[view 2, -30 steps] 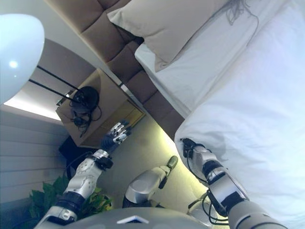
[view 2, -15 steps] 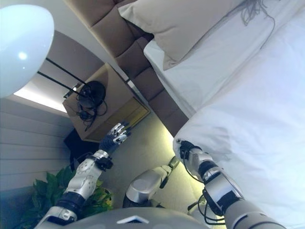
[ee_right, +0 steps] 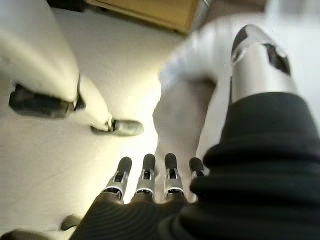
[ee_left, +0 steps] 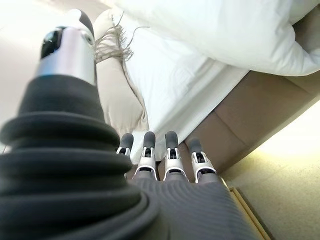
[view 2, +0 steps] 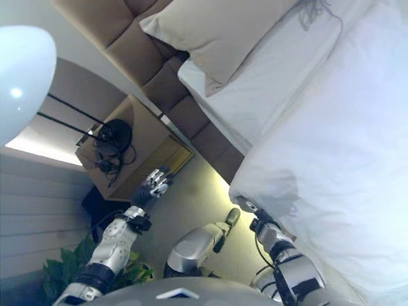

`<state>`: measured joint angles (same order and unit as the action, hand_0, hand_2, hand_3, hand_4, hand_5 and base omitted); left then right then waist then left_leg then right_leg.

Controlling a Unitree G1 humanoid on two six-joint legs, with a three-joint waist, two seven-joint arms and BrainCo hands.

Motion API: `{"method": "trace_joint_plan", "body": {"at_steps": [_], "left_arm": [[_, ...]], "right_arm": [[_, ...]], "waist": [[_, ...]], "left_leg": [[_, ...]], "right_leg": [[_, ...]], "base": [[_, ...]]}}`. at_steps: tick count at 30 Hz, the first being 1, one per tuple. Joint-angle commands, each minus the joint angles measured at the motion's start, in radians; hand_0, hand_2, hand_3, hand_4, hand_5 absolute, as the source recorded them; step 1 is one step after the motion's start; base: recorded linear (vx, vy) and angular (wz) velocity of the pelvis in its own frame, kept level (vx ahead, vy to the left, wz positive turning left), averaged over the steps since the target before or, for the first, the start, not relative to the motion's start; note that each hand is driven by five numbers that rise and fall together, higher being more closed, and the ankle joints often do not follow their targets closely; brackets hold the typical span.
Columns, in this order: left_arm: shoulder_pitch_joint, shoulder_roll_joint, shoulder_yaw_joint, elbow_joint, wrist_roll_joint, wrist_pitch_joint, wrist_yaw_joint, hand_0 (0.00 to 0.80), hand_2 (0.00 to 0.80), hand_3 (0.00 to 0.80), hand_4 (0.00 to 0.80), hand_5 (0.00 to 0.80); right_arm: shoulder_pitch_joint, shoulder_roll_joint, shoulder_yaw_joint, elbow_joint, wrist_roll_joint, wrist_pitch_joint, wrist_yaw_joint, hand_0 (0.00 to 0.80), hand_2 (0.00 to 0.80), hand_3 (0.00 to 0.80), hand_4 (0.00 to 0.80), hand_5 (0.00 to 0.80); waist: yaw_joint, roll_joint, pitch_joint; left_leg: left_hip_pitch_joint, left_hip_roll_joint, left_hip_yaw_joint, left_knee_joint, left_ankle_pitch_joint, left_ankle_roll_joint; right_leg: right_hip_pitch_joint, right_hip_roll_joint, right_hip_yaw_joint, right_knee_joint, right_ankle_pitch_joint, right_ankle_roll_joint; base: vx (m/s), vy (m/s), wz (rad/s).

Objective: Make the bed neatly

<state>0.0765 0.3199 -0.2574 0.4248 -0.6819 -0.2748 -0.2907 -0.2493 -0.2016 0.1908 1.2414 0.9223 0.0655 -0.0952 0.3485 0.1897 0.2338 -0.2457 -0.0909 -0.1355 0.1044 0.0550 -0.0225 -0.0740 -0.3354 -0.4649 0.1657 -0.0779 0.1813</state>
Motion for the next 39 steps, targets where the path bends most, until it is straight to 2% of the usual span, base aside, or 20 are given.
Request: {"method": "trace_joint_plan", "body": {"at_steps": [1,7,13,19,22,25,29,33,36,39], "left_arm": [[-0.049,-0.006,0.004,-0.051,-0.013,-0.079,-0.001,0.0,0.0,0.0,0.0,0.0],[-0.014,-0.008,0.02,-0.065,-0.029,-0.083,0.012,0.0,0.0,0.0,0.0,0.0],[0.004,0.007,0.04,-0.074,-0.028,-0.086,0.029,0.0,0.0,0.0,0.0,0.0],[-0.015,0.056,0.074,-0.078,0.029,-0.081,0.022,0.0,0.0,0.0,0.0,0.0],[-0.053,0.078,0.057,-0.081,0.075,-0.093,0.048,0.0,0.0,0.0,0.0,0.0],[-0.127,0.095,0.03,-0.081,0.118,-0.095,0.094,0.0,0.0,0.0,0.0,0.0],[-0.197,0.099,0.007,-0.073,0.159,-0.108,0.136,0.0,0.0,0.0,0.0,0.0],[-0.263,0.101,-0.022,-0.064,0.29,-0.125,0.293,0.0,0.0,0.0,0.0,0.0],[-0.316,0.108,-0.048,-0.031,0.495,-0.18,0.528,0.0,0.0,0.0,0.0,0.0],[-0.388,0.126,-0.09,-0.006,0.742,-0.189,0.747,0.0,0.0,0.0,0.0,0.0]], "right_arm": [[-0.008,-0.029,-0.077,-0.006,0.083,0.003,0.063,0.0,0.0,0.0,0.0,0.0],[0.055,-0.085,-0.184,0.029,0.084,0.006,0.096,0.0,0.0,0.0,0.0,0.0],[0.112,-0.115,-0.27,-0.022,0.146,-0.063,0.172,0.0,0.0,0.0,0.0,0.0],[0.159,-0.122,-0.318,-0.017,0.117,-0.017,0.237,0.0,0.0,0.0,0.0,0.0],[0.17,-0.126,-0.332,0.0,0.122,0.002,0.235,0.0,0.0,0.0,0.0,0.0],[0.196,-0.136,-0.347,0.027,0.115,0.029,0.251,0.0,0.0,0.0,0.0,0.0],[0.234,-0.142,-0.377,0.058,0.087,0.033,0.262,0.0,0.0,0.0,0.0,0.0],[0.263,-0.157,-0.423,0.071,0.077,0.016,0.266,0.0,0.0,0.0,0.0,0.0],[0.261,-0.174,-0.45,0.057,0.134,0.035,0.274,0.0,0.0,0.0,0.0,0.0],[0.245,-0.184,-0.452,0.045,0.178,0.045,0.315,0.0,0.0,0.0,0.0,0.0]], "waist": [[-0.013,0.017,0.059],[-0.047,0.019,0.049],[-0.089,0.0,0.05],[-0.127,-0.05,0.045],[-0.153,-0.071,0.037],[-0.199,-0.091,0.023],[-0.252,-0.104,0.005],[-0.313,-0.113,0.001],[-0.349,-0.117,0.026],[-0.375,-0.132,0.074]], "left_leg": [[-0.114,0.03,0.026,0.079,0.029,-0.06],[-0.102,0.043,0.048,0.08,0.02,-0.062],[-0.084,0.062,0.073,0.082,0.007,-0.064],[-0.069,0.096,0.113,0.087,-0.011,-0.064],[-0.055,0.117,0.139,0.081,-0.014,-0.066],[-0.032,0.139,0.169,0.07,-0.019,-0.065],[-0.011,0.158,0.197,0.069,-0.023,-0.063],[0.007,0.182,0.229,0.094,-0.035,-0.067],[-0.008,0.197,0.244,0.121,-0.041,-0.074],[-0.052,0.214,0.253,0.151,-0.044,-0.08]], "right_leg": [[0.064,-0.043,0.014,-0.064,0.121,-0.014],[0.059,-0.04,0.03,-0.062,0.11,-0.014],[0.061,-0.026,0.058,-0.076,0.11,-0.012],[0.056,-0.003,0.084,-0.093,0.121,-0.004],[0.056,0.015,0.101,-0.102,0.123,-0.003],[0.054,0.034,0.131,-0.108,0.12,-0.002],[0.045,0.042,0.165,-0.103,0.119,0.002],[0.036,0.053,0.206,-0.086,0.108,0.005],[0.01,0.059,0.232,-0.07,0.101,0.005],[-0.039,0.064,0.251,-0.054,0.104,0.004]], "base": [[-0.064,0.07,-0.04],[0.019,0.018,-0.08],[0.017,-0.035,-0.1],[0.018,-0.119,-0.24],[0.028,-0.104,-0.25],[0.05,-0.056,-0.27],[0.07,-0.038,-0.33],[0.087,-0.023,-0.32],[-0.038,-0.01,-0.33],[-0.179,-0.062,-0.33]]}}
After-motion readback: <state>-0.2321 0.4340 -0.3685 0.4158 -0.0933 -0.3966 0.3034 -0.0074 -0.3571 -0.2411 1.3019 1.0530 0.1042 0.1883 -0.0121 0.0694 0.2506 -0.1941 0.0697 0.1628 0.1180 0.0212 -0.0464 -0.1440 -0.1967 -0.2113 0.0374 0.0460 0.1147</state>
